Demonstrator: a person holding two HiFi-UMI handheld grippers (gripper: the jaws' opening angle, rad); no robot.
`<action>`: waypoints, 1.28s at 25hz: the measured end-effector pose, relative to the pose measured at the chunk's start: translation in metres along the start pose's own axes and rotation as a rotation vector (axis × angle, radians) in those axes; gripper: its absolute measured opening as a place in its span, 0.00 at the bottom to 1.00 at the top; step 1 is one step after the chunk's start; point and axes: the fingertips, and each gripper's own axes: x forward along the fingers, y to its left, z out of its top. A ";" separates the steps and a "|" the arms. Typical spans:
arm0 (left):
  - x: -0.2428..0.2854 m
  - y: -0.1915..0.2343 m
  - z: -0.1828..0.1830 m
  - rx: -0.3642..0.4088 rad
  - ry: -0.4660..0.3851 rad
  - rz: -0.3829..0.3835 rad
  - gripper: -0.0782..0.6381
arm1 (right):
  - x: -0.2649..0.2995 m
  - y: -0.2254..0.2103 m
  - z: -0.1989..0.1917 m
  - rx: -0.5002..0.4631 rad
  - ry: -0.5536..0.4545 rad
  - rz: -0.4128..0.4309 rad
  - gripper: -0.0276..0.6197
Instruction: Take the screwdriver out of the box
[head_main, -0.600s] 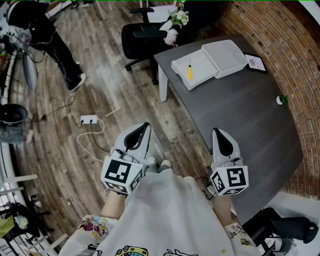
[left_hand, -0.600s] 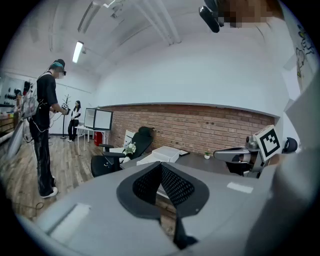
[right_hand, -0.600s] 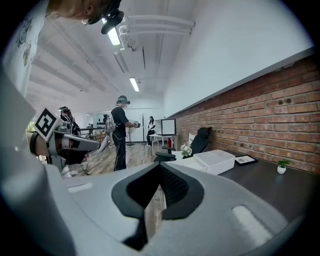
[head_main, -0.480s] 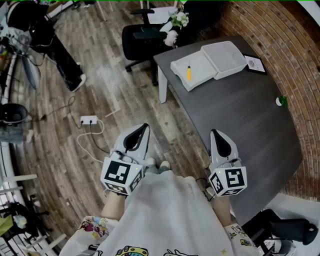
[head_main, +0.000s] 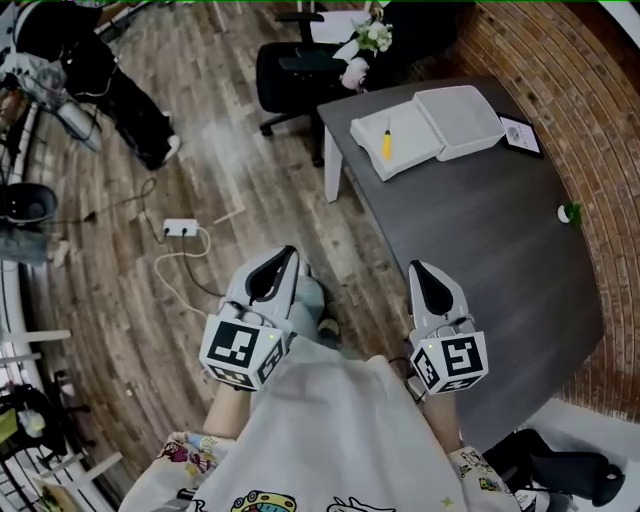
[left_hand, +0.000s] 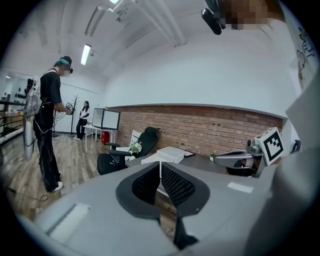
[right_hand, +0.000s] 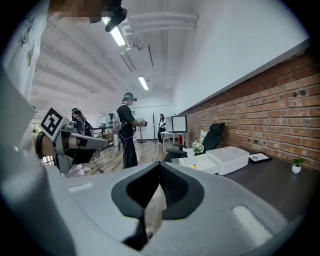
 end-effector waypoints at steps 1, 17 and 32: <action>0.001 0.003 0.000 -0.001 0.002 0.006 0.12 | 0.004 0.000 0.001 -0.006 0.000 0.001 0.05; 0.079 0.101 0.028 -0.021 0.023 -0.016 0.17 | 0.128 -0.015 0.031 0.012 0.038 0.019 0.17; 0.140 0.232 0.072 -0.001 0.021 -0.057 0.18 | 0.253 -0.022 0.076 0.076 0.005 -0.082 0.19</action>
